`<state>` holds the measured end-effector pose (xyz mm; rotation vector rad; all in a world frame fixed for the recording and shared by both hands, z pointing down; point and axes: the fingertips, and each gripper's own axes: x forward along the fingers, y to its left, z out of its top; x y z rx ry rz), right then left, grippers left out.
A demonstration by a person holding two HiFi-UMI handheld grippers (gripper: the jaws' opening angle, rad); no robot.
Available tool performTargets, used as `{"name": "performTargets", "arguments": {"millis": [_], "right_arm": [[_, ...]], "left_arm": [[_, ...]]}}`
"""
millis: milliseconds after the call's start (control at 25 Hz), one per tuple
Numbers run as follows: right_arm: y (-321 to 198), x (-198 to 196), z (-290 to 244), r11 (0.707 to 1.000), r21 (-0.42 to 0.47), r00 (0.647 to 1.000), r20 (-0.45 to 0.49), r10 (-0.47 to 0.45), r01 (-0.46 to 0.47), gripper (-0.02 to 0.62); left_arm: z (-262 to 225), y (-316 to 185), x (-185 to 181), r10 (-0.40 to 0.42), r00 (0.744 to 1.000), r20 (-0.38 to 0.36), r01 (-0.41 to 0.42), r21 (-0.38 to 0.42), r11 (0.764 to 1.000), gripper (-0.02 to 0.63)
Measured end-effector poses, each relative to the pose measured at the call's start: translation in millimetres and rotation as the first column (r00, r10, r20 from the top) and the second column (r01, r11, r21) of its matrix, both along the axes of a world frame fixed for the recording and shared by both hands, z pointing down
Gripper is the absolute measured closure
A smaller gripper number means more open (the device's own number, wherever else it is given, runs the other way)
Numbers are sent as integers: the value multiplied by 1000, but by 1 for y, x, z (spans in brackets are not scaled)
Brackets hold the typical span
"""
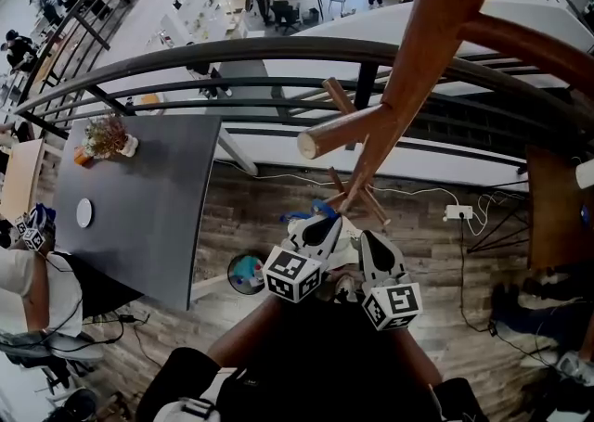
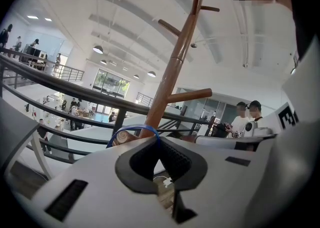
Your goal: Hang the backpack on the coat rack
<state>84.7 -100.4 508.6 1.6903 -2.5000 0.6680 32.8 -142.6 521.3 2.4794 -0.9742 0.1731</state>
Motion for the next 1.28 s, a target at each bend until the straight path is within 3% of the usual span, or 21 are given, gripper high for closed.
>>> {"name": "performTargets", "arguments": {"millis": [1280], "right_arm": [[10, 9, 7, 1000, -13, 1000, -6, 6, -6, 583]], "left_arm": [[28, -3, 23, 15, 1000, 6, -15, -30, 999, 595]]}}
